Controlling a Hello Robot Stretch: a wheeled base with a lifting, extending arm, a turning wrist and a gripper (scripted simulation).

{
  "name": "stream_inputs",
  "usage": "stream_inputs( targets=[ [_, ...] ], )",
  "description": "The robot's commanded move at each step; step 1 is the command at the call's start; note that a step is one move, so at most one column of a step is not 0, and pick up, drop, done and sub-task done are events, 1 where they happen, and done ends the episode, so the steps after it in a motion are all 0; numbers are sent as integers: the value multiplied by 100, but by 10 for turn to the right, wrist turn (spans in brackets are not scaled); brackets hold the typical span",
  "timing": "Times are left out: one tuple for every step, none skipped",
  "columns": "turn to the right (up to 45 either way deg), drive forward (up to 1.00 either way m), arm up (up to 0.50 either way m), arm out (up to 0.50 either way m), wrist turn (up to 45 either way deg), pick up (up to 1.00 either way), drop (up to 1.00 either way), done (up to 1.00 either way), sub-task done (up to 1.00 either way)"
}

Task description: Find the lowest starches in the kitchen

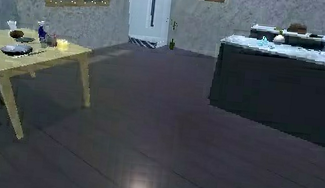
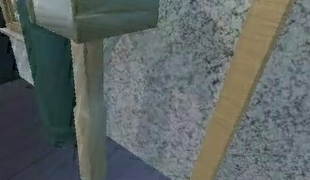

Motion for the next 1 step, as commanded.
stream_inputs(
  targets=[
    [0,100,0,0,0,0,0,0,0]
  ],
)
